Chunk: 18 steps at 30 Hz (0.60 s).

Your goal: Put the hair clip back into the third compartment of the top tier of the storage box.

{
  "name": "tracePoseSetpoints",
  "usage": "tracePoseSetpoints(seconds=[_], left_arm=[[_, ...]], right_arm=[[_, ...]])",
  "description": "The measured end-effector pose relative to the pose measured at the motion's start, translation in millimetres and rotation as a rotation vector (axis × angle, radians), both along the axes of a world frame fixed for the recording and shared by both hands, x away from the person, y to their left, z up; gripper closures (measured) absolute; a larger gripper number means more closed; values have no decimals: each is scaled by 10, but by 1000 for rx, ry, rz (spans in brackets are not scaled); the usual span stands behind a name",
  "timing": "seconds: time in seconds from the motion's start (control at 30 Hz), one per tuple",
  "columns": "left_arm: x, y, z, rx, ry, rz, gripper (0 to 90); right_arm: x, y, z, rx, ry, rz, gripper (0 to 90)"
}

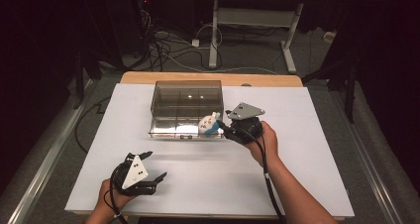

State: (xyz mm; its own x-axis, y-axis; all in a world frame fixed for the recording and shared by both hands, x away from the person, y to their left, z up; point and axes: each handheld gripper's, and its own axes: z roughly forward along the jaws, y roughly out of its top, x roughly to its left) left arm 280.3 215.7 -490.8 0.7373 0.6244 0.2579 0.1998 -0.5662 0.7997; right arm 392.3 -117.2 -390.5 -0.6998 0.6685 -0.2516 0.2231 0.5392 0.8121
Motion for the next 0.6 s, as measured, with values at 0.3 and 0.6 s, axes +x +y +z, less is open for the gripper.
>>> tracePoseSetpoints(seconds=[0.3, 0.6], left_arm=[[2, 7, -1, -1, 1, 1, 194], [8, 1, -7, 4, 2, -4, 194]], right_arm=[[-5, -41, 21, 22, -20, -33, 382], [-11, -116, 45, 54, -36, -57, 280]])
